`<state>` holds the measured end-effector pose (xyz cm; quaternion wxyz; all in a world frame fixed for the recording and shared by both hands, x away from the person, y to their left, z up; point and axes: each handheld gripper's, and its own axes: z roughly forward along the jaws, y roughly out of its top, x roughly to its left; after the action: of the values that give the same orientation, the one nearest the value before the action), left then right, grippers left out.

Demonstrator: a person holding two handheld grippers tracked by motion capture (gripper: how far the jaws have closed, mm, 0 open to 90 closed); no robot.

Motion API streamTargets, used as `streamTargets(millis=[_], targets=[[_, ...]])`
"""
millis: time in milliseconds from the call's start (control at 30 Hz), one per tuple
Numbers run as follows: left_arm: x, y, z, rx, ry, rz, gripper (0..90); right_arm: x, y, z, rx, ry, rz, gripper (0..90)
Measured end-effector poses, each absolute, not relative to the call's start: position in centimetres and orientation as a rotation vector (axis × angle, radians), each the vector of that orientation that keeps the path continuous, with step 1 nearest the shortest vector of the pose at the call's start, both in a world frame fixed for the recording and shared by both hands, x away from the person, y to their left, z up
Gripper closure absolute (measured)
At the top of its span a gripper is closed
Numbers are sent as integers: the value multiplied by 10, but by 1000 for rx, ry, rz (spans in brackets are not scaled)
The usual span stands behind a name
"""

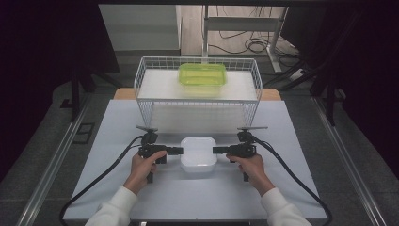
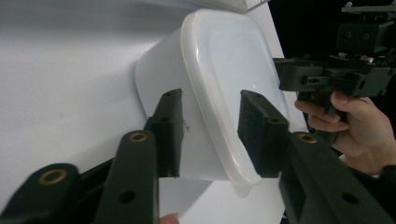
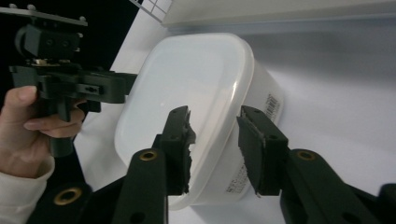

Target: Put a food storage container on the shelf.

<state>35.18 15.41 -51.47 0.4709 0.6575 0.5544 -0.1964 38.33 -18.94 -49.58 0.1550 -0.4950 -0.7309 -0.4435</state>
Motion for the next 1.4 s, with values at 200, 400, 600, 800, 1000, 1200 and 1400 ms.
streamTargets(millis=[200, 400, 600, 800, 1000, 1200, 1400], targets=[[349, 152, -515, 1593, 1341, -512, 715, 383, -193, -498, -1431, -2024, -1255, 688], [344, 155, -506, 1580, 1340, -459, 789, 377, -194, -490, -1422, -2030, -1294, 763], [342, 155, -504, 1592, 1324, -439, 795, 375, -194, -489, -1402, -2062, -1315, 770], [340, 154, -499, 1610, 1281, -429, 803, 373, -194, -485, -1393, -2117, -1327, 774], [340, 157, -494, 1606, 1263, -407, 803, 371, -192, -477, -1362, -2154, -1372, 772], [338, 158, -481, 1606, 1234, -372, 803, 369, -193, -468, -1324, -2150, -1418, 774], [335, 160, -471, 1600, 1212, -349, 803, 367, -192, -458, -1286, -2170, -1465, 773]])
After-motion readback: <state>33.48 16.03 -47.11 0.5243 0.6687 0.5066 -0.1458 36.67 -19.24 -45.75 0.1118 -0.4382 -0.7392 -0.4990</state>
